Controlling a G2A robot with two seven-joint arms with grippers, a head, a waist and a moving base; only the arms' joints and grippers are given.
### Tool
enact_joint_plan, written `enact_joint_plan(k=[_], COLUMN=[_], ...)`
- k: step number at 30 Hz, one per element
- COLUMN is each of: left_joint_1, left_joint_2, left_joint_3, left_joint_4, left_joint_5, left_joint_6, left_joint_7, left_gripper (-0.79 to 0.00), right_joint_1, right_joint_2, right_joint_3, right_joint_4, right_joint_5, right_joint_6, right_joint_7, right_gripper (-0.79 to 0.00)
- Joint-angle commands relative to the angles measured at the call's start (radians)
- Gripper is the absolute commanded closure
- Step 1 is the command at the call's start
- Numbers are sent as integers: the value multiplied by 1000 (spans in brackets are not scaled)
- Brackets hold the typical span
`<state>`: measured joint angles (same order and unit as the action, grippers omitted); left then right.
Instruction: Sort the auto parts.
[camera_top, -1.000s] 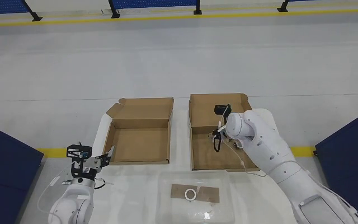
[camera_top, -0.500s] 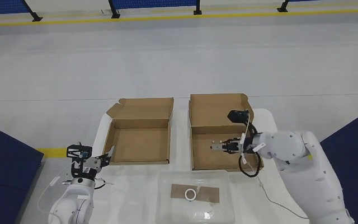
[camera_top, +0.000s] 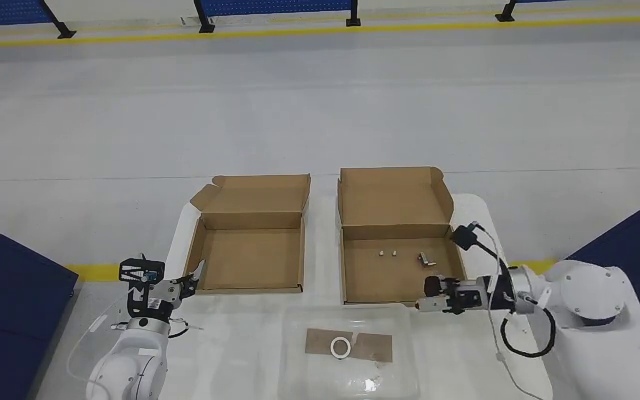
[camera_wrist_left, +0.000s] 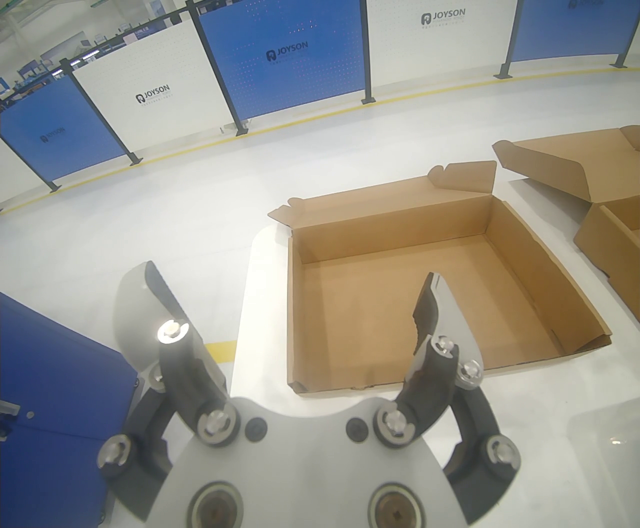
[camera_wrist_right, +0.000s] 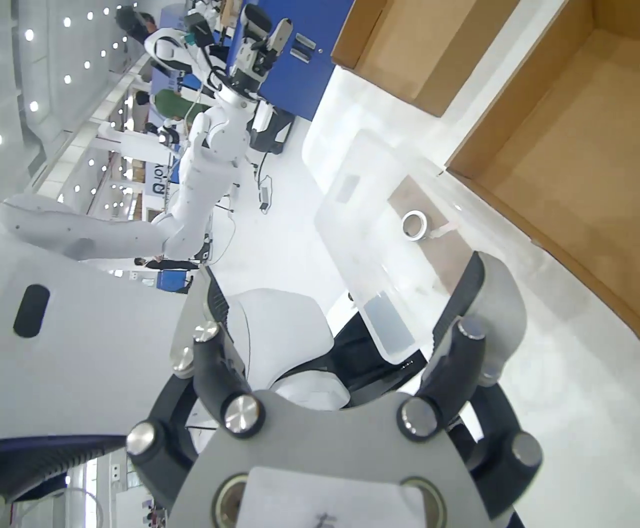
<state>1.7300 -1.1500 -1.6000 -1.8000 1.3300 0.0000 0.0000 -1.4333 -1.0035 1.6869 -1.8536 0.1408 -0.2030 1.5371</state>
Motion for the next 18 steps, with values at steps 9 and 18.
enact_joint_plan(k=[9,18], left_joint_1=[0,0], left_joint_2=[0,0], left_joint_3=[0,0], left_joint_4=[0,0], left_joint_5=[0,0], left_joint_6=[0,0], left_joint_7=[0,0], left_gripper=[-785,-785], right_joint_1=[-39,-39], right_joint_2=[12,12], right_joint_3=[11,11], right_joint_4=[-8,-8], right_joint_5=[64,64], right_joint_6=[-46,-46], right_joint_7=[-1,-1], right_gripper=[-785,-785])
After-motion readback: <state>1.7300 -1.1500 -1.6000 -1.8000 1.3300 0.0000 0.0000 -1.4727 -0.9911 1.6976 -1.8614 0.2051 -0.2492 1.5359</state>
